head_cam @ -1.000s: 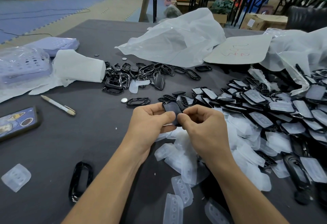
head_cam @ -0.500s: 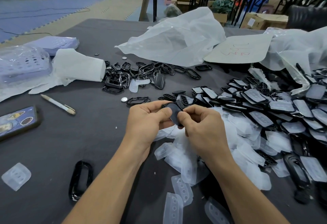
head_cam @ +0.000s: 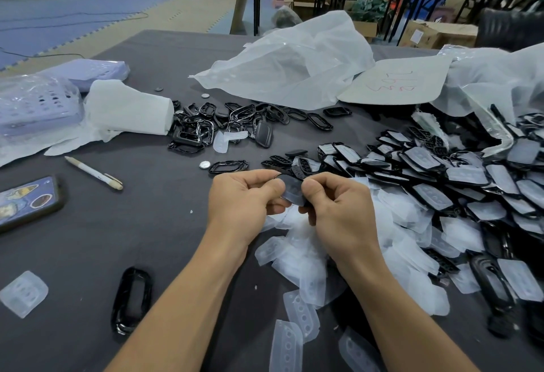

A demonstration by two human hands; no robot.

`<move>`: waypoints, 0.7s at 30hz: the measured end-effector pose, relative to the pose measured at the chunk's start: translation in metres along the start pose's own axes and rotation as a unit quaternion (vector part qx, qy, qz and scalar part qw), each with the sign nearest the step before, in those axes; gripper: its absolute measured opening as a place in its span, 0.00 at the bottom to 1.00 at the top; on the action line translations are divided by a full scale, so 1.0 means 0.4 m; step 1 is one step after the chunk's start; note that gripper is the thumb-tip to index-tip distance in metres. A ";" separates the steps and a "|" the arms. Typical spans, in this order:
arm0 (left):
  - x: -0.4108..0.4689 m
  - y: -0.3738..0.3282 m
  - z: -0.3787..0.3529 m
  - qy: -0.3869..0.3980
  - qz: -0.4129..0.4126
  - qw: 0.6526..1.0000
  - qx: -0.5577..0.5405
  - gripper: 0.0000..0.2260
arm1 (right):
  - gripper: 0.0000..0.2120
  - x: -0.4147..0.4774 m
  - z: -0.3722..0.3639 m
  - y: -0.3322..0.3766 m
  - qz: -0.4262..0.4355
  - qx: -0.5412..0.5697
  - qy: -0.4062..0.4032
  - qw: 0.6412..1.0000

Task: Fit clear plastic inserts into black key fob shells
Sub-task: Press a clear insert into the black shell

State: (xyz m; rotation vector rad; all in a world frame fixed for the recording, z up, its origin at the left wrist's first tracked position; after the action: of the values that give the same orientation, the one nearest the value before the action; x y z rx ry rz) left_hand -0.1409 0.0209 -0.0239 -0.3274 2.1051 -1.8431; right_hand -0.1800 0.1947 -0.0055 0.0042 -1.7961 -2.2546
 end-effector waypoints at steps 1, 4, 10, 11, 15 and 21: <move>0.000 0.001 -0.003 0.002 0.000 1.000 0.000 0.06 | 0.14 -0.002 -0.001 0.002 0.004 -0.009 -0.003 1.000; -0.001 -0.008 -0.005 0.017 -0.021 0.999 0.027 0.06 | 0.15 -0.004 -0.004 0.017 0.028 -0.036 -0.008 0.999; -0.004 -0.042 -0.014 0.028 -0.094 0.981 0.165 0.09 | 0.13 -0.002 -0.012 0.024 0.045 -0.053 0.008 0.998; -0.003 -0.041 -0.014 0.027 -0.094 0.983 0.157 0.10 | 0.13 -0.002 -0.011 0.020 0.038 -0.038 0.008 0.999; -0.004 -0.041 -0.013 0.025 -0.084 0.989 0.118 0.08 | 0.06 -0.004 -0.012 0.025 0.032 0.019 0.025 0.999; -0.007 -0.032 -0.021 0.057 -0.042 0.995 0.076 0.12 | 0.11 0.002 -0.004 0.010 0.008 0.066 0.021 0.998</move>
State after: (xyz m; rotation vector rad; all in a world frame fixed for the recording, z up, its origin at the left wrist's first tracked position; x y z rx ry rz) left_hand -0.1419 0.0279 -0.0100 -0.2831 2.0369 -2.1026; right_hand -0.1799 0.1923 -0.0020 0.0618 -1.9110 -2.1050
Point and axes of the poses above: each hand's wrist, its own x-axis towards the middle knuckle, its own z-axis out of the back of the hand, y = z × x, the point moved 10 cm from there along x, towards the middle knuckle, and after that the axes turned 5 degrees about y, right-handed, at the moved point
